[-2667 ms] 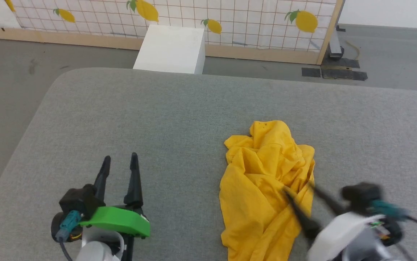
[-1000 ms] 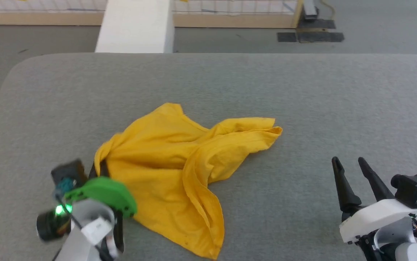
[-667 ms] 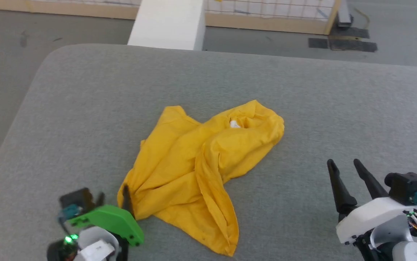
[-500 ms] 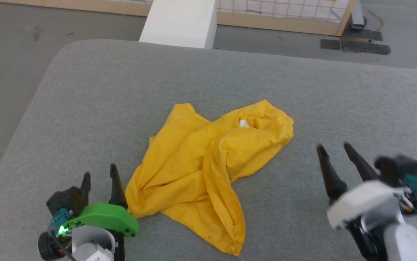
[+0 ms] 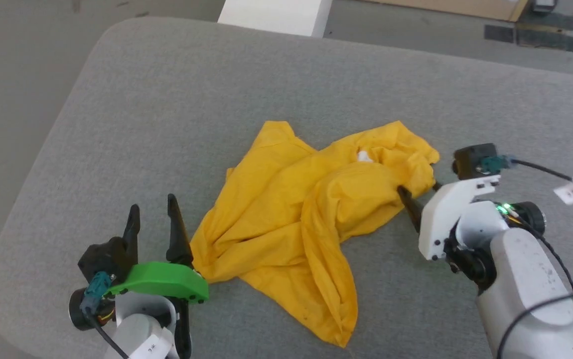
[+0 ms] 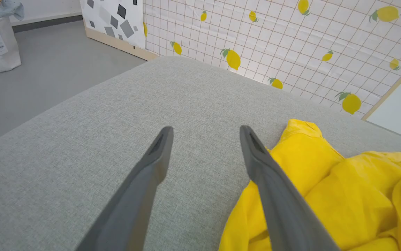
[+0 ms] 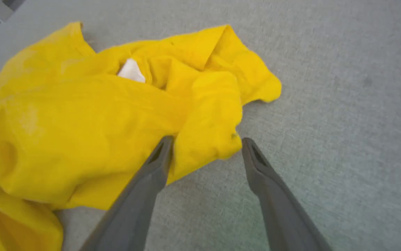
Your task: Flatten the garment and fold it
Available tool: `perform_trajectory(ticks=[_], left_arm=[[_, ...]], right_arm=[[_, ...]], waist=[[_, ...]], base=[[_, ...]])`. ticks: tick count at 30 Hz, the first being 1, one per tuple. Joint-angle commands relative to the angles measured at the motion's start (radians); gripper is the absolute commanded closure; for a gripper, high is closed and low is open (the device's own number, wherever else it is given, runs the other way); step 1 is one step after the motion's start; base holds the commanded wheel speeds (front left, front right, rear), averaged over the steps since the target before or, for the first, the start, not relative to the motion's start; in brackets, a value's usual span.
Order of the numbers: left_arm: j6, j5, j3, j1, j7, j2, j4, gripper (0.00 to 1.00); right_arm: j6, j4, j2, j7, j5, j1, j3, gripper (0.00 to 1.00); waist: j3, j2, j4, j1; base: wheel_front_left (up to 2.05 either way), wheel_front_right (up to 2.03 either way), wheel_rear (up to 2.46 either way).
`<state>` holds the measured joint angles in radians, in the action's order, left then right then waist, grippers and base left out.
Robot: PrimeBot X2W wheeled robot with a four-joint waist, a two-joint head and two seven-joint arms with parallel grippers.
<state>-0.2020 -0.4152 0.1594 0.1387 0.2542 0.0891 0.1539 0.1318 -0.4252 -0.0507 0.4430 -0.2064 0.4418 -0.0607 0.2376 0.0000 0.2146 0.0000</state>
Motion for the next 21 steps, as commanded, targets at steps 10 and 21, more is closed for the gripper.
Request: perform_trajectory(ticks=[10, 21], left_arm=[[0.037, 0.036, -0.05, 0.024, 0.007, -0.03, 0.024, 0.0], [0.055, 0.051, -0.09, -0.017, 0.008, -0.036, 0.049, 0.0]], right_arm=[[-0.001, -0.047, 0.0, 0.088, -0.052, 0.04, -0.061, 1.0], [-0.001, 0.253, -0.002, -0.068, 0.077, -0.24, 0.233, 1.0]], waist=[[0.014, 0.0, 0.009, 0.0], [-0.091, 0.0, -0.072, 0.0]], base=[[0.0, 0.0, 0.0], [0.0, 0.0, 0.0]])
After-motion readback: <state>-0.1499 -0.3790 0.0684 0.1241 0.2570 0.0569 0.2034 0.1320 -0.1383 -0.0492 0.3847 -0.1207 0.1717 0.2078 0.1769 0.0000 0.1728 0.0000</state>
